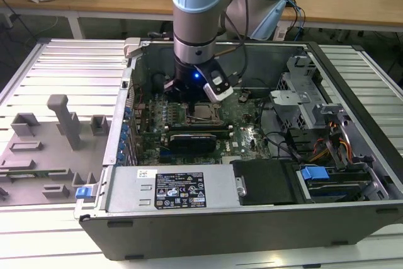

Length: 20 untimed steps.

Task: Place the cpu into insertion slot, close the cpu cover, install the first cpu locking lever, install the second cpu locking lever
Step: 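Close the cpu cover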

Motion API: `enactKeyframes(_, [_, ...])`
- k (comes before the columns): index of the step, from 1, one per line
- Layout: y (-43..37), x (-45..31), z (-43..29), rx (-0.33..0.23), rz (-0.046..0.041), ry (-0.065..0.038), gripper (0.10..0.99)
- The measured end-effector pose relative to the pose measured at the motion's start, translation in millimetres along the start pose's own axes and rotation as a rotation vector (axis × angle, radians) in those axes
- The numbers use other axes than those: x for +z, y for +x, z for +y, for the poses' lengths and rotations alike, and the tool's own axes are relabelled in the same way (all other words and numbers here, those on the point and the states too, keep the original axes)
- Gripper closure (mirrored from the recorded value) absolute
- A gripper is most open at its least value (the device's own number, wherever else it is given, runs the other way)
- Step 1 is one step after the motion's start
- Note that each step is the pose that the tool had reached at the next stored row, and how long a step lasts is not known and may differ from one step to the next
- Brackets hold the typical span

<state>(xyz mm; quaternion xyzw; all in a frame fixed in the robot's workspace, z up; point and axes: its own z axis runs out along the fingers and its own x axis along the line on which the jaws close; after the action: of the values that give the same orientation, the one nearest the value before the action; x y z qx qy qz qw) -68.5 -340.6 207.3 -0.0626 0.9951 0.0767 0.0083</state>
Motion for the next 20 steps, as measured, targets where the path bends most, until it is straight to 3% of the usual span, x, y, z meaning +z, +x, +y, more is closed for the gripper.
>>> enactKeyframes(10, [0.6, 3.6, 2.5, 0.0, 0.0001, 0.0, 0.98])
enactKeyframes(20, [-7.2, 3.6, 1.6, 0.0, 0.0, 0.0, 0.98])
